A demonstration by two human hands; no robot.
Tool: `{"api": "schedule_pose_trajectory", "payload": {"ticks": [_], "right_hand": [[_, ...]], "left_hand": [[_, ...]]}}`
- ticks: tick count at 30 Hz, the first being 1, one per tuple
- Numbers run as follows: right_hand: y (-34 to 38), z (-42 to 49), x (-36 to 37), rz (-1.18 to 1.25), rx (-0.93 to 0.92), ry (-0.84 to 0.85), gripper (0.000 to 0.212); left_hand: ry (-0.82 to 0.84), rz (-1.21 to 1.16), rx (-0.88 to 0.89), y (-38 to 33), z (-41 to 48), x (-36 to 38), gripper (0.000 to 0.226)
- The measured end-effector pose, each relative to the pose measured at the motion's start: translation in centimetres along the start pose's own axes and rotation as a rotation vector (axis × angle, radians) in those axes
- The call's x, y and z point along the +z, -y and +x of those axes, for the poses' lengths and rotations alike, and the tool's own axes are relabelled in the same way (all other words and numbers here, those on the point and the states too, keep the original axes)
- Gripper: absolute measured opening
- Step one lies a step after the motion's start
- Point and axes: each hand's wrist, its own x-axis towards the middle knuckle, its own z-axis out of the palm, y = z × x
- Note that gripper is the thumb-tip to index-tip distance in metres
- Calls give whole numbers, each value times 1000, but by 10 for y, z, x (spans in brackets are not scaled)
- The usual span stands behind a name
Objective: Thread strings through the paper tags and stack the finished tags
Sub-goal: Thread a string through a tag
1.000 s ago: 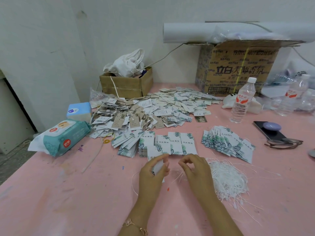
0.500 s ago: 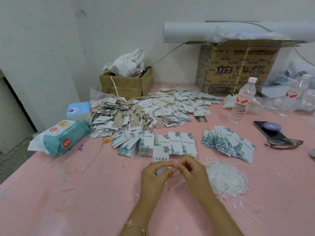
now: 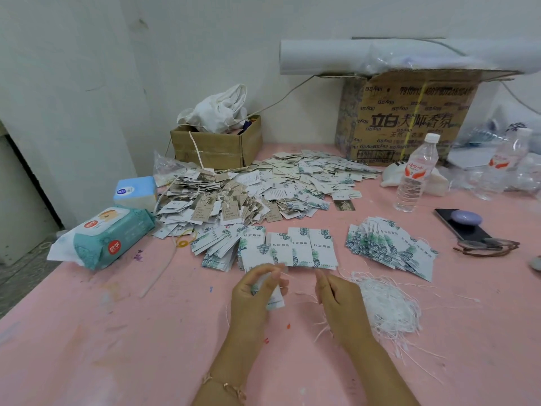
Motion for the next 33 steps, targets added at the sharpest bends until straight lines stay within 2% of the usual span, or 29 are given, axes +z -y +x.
{"api": "schedule_pose_trajectory", "payload": {"ticks": [7,14,17,20,22,25,27,29,31,33], "right_hand": [[1,0,-5,-291,29,-66,52],[-1,2,-10,-396,128,-107,44],[-2,3,-11,-317,139,-131,44],[0,4,-10,-296,147,-203,45],[-3,5,-9,-264,183,-251,44],[-8,7,-13,-251,243,-309,44],[-11,6,-16,-258,253,-335,43],[-12,6,-16,-238,226,-281,40],[-9,5,-14,-276,140,-193,32],[-4,5,-10,-354,25,-197,16]], "left_hand": [[21,-319,-128,-2,3,-2,12],[40,-516,-134,1,8,-11,16],[55,-536,-134,1,9,-12,41],[56,-526,-122,2,9,-12,49],[46,-539,-123,1,8,-10,44],[-30,-644,-99,-4,9,-13,11],[-134,-695,-77,-6,15,-18,12],[-176,-614,-58,-6,17,-21,10],[-121,-456,-65,-3,14,-17,12],[-53,-288,-85,0,9,-10,10]]}}
